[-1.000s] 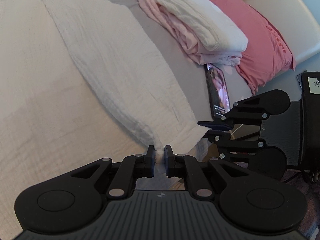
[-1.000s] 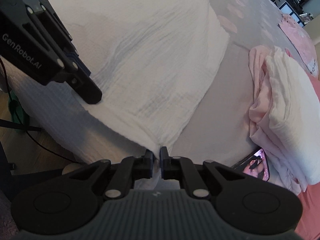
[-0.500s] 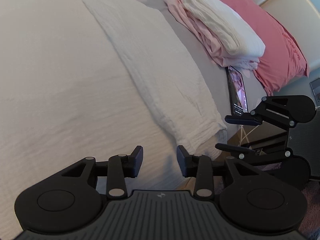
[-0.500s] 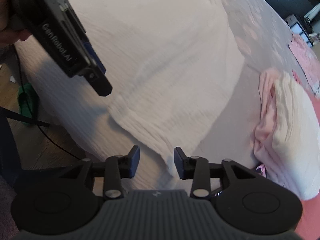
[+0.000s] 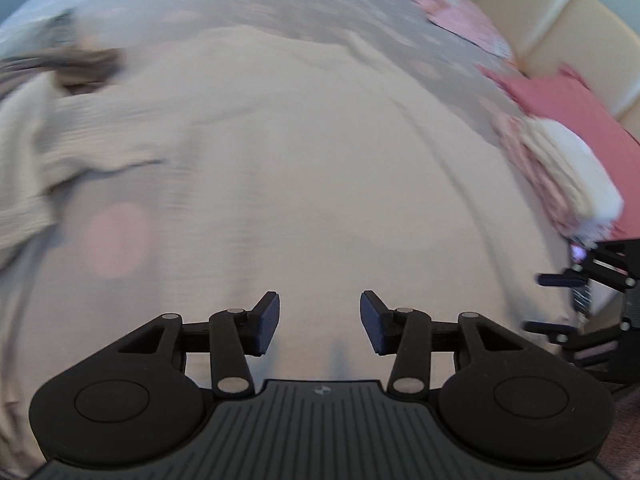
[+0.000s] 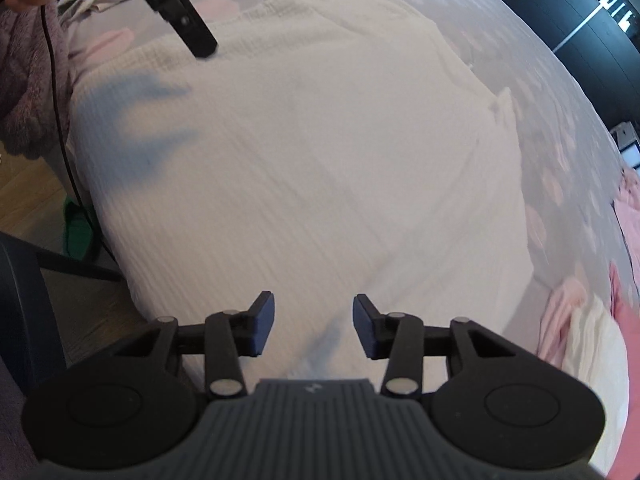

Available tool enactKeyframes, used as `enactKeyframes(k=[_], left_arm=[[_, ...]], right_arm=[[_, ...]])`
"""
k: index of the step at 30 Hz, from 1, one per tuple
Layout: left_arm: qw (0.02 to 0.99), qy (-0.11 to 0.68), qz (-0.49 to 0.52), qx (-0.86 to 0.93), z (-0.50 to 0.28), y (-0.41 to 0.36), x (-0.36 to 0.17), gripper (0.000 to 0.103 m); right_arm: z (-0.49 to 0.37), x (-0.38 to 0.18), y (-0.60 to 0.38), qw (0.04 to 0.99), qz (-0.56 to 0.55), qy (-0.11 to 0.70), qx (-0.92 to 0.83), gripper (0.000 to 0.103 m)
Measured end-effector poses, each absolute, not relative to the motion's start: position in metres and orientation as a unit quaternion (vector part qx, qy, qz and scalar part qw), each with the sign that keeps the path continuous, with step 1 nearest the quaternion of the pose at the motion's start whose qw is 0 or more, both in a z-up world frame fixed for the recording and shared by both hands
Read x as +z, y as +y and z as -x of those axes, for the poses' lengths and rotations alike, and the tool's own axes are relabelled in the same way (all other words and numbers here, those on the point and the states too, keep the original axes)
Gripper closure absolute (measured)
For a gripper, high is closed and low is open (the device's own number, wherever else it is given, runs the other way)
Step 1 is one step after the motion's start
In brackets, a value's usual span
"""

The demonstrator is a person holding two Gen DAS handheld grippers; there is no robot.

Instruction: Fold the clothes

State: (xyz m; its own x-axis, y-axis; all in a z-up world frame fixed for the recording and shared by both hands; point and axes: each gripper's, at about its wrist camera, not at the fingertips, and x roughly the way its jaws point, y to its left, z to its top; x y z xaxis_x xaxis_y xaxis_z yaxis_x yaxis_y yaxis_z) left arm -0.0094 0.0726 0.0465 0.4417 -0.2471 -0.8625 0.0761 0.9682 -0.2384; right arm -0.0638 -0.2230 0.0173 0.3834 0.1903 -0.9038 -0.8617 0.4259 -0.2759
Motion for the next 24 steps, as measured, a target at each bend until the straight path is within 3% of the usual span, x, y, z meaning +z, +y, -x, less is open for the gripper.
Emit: enactKeyframes(k=[5, 13, 21, 24], left_arm=[[0.865, 0.498, 0.056, -0.012, 0.011, 0.133, 0.053, 0.059], [0.887, 0.447, -0.104, 0.05, 0.004, 0.163, 0.054, 0.049], [0.885, 0.435, -0.164, 0.045, -0.022, 0.157, 0.022, 0.049], [0.876, 0.444, -0.176, 0.06, -0.036, 0.162, 0.005, 0.055]], right_arm=[[0.045, 0.016, -0.192, 0.728, 0.388, 0.423, 0.374, 0.054], [0.017, 0.012, -0.154, 0.748, 0.331, 0.445, 0.365, 0.047], [0.004, -0.001, -0.125, 0.743, 0.317, 0.46, 0.368, 0.045], [-0.003, -0.004, -0.117, 0.74, 0.318, 0.463, 0.37, 0.044]])
